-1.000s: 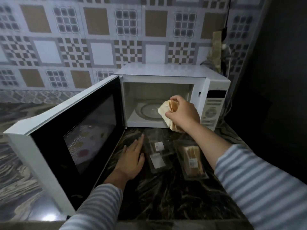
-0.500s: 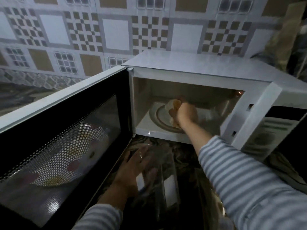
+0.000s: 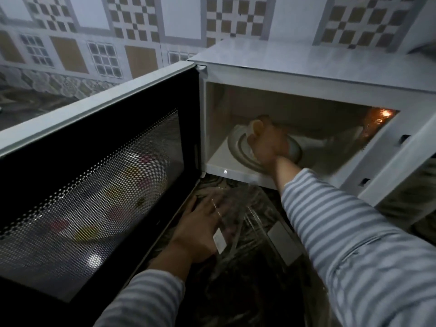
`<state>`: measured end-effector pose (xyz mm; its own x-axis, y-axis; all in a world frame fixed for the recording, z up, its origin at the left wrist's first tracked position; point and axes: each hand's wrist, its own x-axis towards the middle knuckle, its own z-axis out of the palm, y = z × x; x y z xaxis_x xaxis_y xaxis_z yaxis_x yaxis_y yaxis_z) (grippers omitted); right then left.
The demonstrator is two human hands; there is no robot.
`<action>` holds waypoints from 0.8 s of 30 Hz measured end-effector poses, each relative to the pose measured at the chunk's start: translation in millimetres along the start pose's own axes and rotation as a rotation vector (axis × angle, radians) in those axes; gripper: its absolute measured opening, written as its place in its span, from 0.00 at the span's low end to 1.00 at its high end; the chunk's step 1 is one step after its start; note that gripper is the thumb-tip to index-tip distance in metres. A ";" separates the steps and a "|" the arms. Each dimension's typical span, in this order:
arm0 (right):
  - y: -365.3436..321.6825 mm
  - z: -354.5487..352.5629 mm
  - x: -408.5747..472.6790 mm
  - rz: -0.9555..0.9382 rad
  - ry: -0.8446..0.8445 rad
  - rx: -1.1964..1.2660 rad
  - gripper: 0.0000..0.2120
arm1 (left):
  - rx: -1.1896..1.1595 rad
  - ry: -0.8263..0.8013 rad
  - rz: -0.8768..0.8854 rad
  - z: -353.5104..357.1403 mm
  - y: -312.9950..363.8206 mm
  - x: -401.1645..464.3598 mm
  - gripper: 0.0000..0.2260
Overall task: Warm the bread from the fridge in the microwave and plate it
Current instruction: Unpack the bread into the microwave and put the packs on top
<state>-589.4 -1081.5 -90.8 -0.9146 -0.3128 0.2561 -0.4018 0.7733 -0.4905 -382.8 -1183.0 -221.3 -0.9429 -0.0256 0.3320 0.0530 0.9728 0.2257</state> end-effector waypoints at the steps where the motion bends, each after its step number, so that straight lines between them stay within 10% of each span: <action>1: 1.1 -2.4 -1.4 -0.004 -0.019 0.013 0.26 | 0.008 -0.014 0.001 0.4 -0.6 -0.2 0.41; 10: -10.4 -25.1 -65.7 0.092 0.285 0.249 0.20 | 0.067 -0.072 -0.054 2.5 0.1 2.4 0.34; 17: 19.4 -24.5 -163.4 0.083 -0.162 -0.041 0.21 | -0.190 -0.085 -0.138 -34.6 24.8 -7.8 0.35; 24: 9.3 -33.9 -205.1 0.246 -0.198 0.275 0.14 | -0.345 -0.161 -0.078 -70.4 29.5 -11.4 0.36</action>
<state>-404.1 -991.4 -119.7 -0.9650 -0.2576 -0.0486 -0.1423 0.6703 -0.7283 -347.4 -1170.3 -154.0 -0.9866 -0.0335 0.1595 0.0603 0.8342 0.5482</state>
